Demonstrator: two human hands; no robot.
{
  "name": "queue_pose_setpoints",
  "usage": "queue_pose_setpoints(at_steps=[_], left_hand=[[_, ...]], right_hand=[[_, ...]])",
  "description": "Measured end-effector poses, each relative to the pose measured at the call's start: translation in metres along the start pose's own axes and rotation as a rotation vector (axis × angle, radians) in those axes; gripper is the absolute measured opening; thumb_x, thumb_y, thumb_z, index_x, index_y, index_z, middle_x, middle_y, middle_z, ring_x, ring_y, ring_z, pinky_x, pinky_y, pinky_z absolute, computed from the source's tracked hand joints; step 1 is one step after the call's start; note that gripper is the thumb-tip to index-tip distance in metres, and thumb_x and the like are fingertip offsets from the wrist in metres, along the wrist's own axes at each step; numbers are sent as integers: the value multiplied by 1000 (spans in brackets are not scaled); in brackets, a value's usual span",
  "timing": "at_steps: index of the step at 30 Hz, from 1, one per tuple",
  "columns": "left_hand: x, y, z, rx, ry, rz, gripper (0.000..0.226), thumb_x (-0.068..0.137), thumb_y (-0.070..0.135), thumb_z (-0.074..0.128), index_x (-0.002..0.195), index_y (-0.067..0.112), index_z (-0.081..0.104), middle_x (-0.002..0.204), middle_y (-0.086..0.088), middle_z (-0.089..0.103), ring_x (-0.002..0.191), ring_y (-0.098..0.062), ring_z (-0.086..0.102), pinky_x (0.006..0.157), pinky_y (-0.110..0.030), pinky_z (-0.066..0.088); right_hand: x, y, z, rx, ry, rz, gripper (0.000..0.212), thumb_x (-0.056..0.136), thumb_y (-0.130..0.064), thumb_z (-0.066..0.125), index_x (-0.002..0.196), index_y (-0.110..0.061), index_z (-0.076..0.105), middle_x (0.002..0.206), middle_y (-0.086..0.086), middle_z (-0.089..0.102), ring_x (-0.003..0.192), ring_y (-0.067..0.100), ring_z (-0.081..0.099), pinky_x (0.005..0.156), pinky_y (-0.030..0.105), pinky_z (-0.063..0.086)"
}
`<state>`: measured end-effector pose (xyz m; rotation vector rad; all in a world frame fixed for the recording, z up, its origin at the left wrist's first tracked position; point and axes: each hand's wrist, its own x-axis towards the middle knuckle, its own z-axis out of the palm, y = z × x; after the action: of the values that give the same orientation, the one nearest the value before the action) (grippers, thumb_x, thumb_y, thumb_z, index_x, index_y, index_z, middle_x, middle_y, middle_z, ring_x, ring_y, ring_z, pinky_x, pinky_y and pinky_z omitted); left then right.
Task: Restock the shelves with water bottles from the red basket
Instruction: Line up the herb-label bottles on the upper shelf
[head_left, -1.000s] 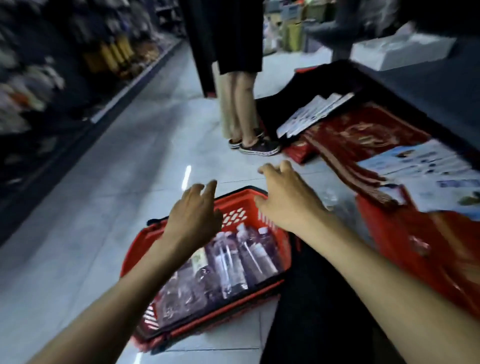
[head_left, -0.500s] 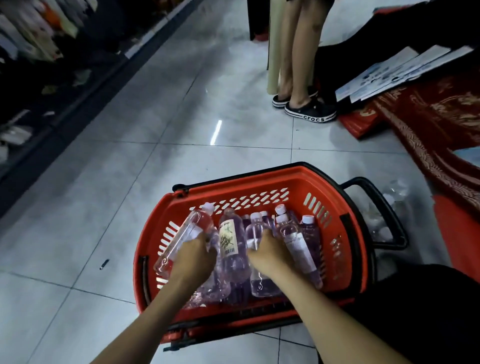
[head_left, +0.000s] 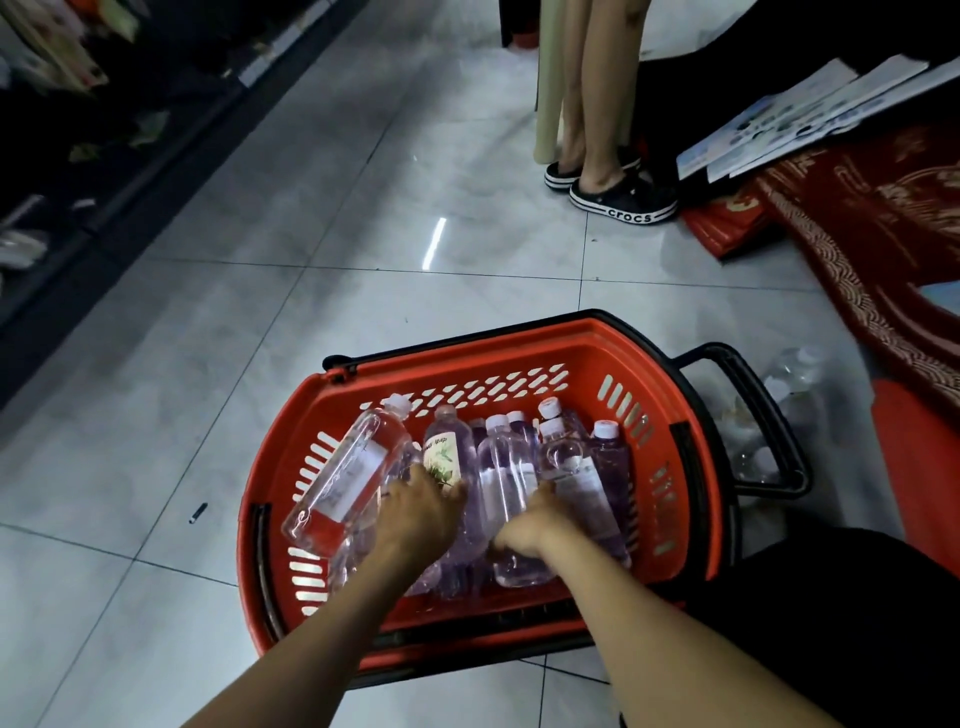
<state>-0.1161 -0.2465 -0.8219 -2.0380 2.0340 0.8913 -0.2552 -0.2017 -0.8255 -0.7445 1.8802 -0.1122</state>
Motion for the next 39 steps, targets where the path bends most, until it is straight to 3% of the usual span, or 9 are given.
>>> queue_pose_setpoints(at_steps=[5,11,15,19,21,25,30,34,39], left_hand=[[-6,4,12,111,30,11,60,94,51,47,135,8,40,136,-20,46,121,-32,48,99,-48,48],[-3,21,17,-194,12,-73,49,96,23,50,131,-9,41,118,-23,59,103,-35,62,87,-47,55],[-1,30,23,-688,-88,-79,71,93,0,53,146,15,8,113,-20,54,65,-19,56,49,-27,51],[8,28,29,-1006,-209,-268,49,86,13,72,123,-2,44,97,-19,65,68,-22,70,59,-41,60],[11,24,30,-1091,-302,-288,51,81,20,77,122,-2,53,107,-19,67,84,-25,71,61,-37,57],[16,17,32,-1160,-358,-245,60,70,31,84,115,-1,61,109,-24,67,88,-34,73,66,-44,58],[19,13,35,-1090,-358,-224,53,67,37,80,102,2,64,91,-16,72,101,-26,65,90,-54,51],[18,13,29,-1104,-430,-291,52,64,31,81,101,-1,66,75,-7,59,78,-23,55,81,-46,53],[0,11,21,-1083,-381,-188,41,72,29,78,95,-1,63,76,-8,52,71,-19,54,90,-53,50]], right_hand=[[-11,-1,-39,464,-130,41,36,69,-25,75,98,-9,62,100,6,61,92,23,60,73,34,52],[-7,15,-54,1055,-162,203,55,83,-56,53,102,-6,66,97,15,73,96,30,69,65,30,45],[-6,29,-57,1028,-119,246,61,91,-59,45,100,-2,64,85,19,72,70,30,72,48,26,46],[-5,31,-65,944,-153,261,58,98,-54,38,113,-2,59,97,21,70,70,31,72,55,32,56],[-2,28,-68,676,-7,143,47,104,-41,28,111,-4,57,100,15,64,89,28,67,77,37,56],[8,22,-62,217,232,-188,42,104,-33,33,126,-5,55,111,13,58,98,24,60,82,33,46],[6,13,-46,193,113,-187,104,68,-69,72,149,-18,31,140,7,52,124,28,56,99,46,49],[7,5,-56,473,-81,-79,56,69,-43,83,112,-17,59,86,-5,62,72,8,60,57,27,50],[-6,22,-73,615,-240,-78,39,74,-43,79,102,-19,65,106,1,64,97,19,62,79,34,52]])
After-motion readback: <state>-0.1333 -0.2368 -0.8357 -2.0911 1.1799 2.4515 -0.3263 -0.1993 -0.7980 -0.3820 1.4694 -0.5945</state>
